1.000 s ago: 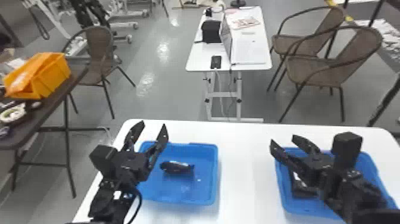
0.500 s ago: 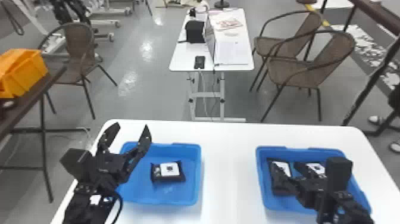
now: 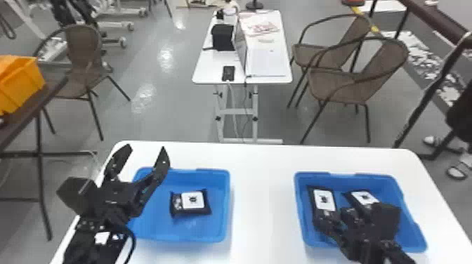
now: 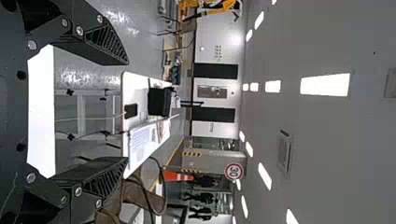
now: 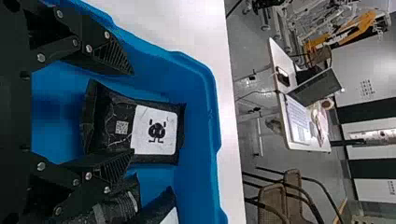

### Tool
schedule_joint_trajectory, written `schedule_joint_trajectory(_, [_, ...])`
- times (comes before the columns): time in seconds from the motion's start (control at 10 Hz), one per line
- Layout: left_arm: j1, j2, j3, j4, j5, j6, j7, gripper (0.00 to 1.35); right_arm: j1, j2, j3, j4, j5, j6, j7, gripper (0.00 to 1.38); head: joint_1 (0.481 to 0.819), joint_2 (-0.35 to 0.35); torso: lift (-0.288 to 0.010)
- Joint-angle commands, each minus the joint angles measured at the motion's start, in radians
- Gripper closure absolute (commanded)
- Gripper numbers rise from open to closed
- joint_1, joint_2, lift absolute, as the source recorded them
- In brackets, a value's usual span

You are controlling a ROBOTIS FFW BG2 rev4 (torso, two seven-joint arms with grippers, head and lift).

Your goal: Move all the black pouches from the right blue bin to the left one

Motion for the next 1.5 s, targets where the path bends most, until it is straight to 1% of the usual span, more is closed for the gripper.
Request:
schedule_joint_trajectory(0.0, [0.000, 0.001, 0.001, 0.000, 0.001, -0.001, -0.004, 0.33, -0.023, 0.000, -0.006, 0.047, 0.001, -0.014, -0.009, 0.50, 0.695, 0.040, 0.000])
schedule_joint_trajectory(0.5, [0.000, 0.001, 0.008, 0.000, 0.008, -0.005, -0.016, 0.33, -0.140, -0.020, -0.017, 0.231, 0.002, -0.056, -0.021, 0.49, 0.695, 0.015, 0.000])
schedule_joint_trajectory(0.6, [0.000, 0.001, 0.009, 0.000, 0.008, -0.007, -0.016, 0.33, -0.169, -0.022, -0.003, 0.263, 0.004, -0.064, -0.007, 0.49, 0.695, 0.014, 0.000])
schedule_joint_trajectory(0.7, [0.000, 0.001, 0.008, 0.000, 0.008, -0.007, -0.016, 0.33, -0.200, -0.025, 0.009, 0.311, 0.002, -0.070, 0.031, 0.49, 0.695, 0.018, 0.000])
schedule_joint_trajectory(0.9, [0.000, 0.001, 0.011, 0.000, 0.008, -0.005, -0.017, 0.33, -0.217, -0.022, 0.026, 0.347, -0.007, -0.065, 0.037, 0.50, 0.695, 0.042, 0.000])
schedule_joint_trajectory(1.1, [0.005, 0.001, 0.014, 0.000, 0.012, -0.008, -0.022, 0.33, -0.220, -0.022, 0.023, 0.366, -0.007, -0.033, 0.036, 0.51, 0.695, 0.050, 0.000])
schedule_joint_trajectory(1.2, [0.008, 0.001, 0.015, 0.000, 0.016, -0.008, -0.024, 0.33, -0.223, -0.022, 0.023, 0.367, -0.009, -0.028, 0.034, 0.79, 0.695, 0.053, 0.000])
schedule_joint_trajectory(1.3, [0.008, -0.001, 0.015, 0.000, 0.016, -0.014, -0.024, 0.33, -0.217, -0.020, 0.023, 0.360, -0.030, -0.030, 0.028, 1.26, 0.695, 0.053, 0.000])
schedule_joint_trajectory(1.4, [0.008, -0.001, 0.015, 0.002, 0.018, -0.014, -0.024, 0.33, -0.197, -0.019, 0.023, 0.337, -0.070, -0.036, 0.022, 1.27, 0.695, 0.054, 0.000])
